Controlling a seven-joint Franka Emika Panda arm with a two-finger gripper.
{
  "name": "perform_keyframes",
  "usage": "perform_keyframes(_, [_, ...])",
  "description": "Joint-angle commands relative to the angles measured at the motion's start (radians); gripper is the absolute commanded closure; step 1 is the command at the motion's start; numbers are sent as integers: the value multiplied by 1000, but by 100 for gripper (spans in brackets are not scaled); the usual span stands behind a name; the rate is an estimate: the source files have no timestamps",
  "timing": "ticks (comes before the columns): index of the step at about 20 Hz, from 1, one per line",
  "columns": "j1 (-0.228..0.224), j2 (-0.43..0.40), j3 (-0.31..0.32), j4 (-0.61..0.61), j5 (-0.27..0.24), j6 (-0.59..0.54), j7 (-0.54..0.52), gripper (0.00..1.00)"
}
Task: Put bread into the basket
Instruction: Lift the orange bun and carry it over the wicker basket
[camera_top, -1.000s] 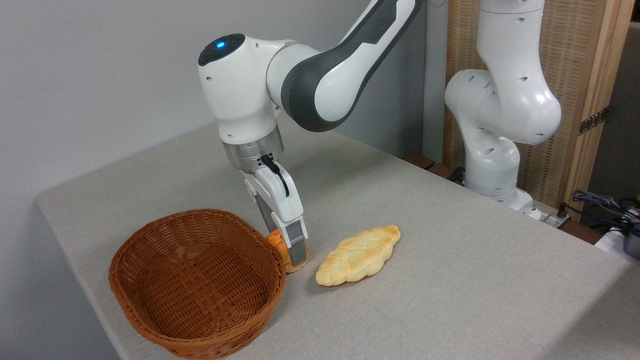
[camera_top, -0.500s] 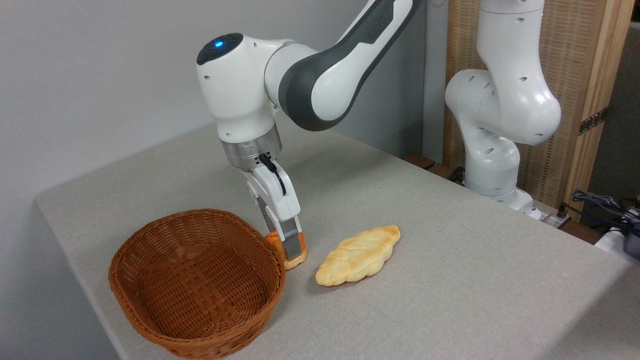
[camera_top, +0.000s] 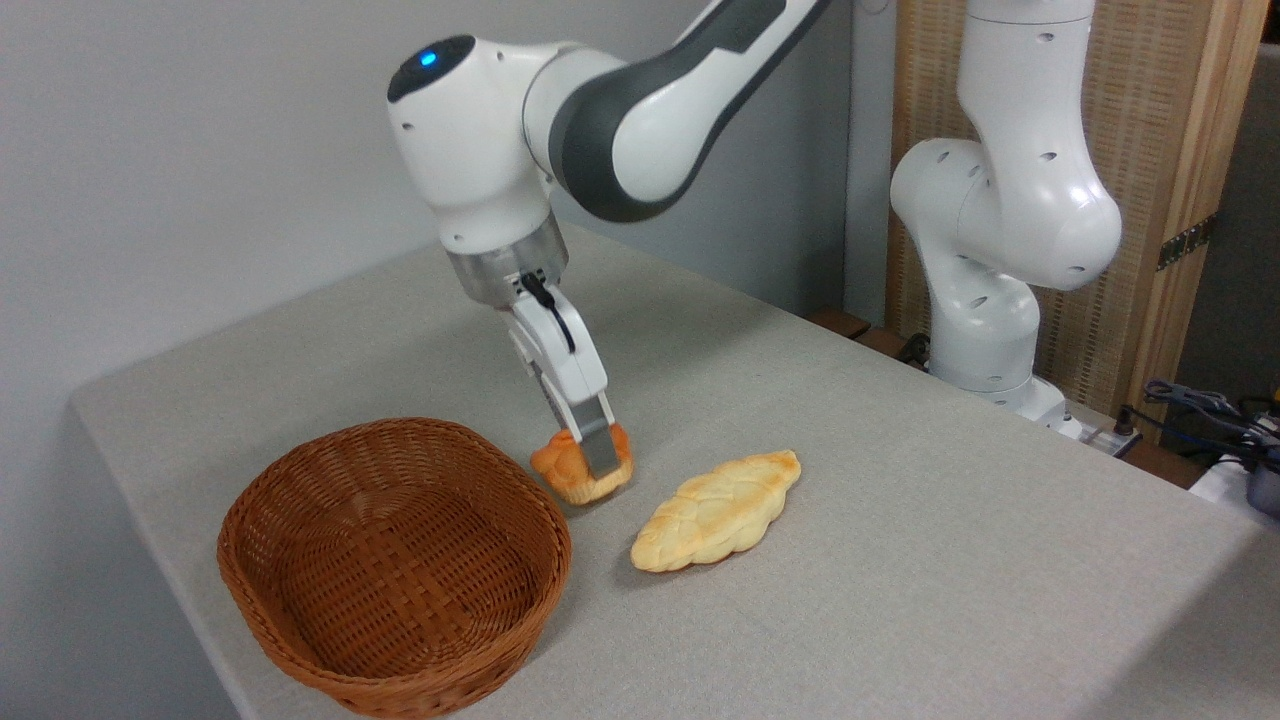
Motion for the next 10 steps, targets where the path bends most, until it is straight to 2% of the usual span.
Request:
perform_keyframes(1, [-3, -26, 0, 52, -5, -69, 17, 55])
perform_keyframes(6, [-3, -24, 6, 161, -45, -70, 9, 55])
perform_keyframes(10, [5, -1, 17, 224, -46, -46, 6, 52])
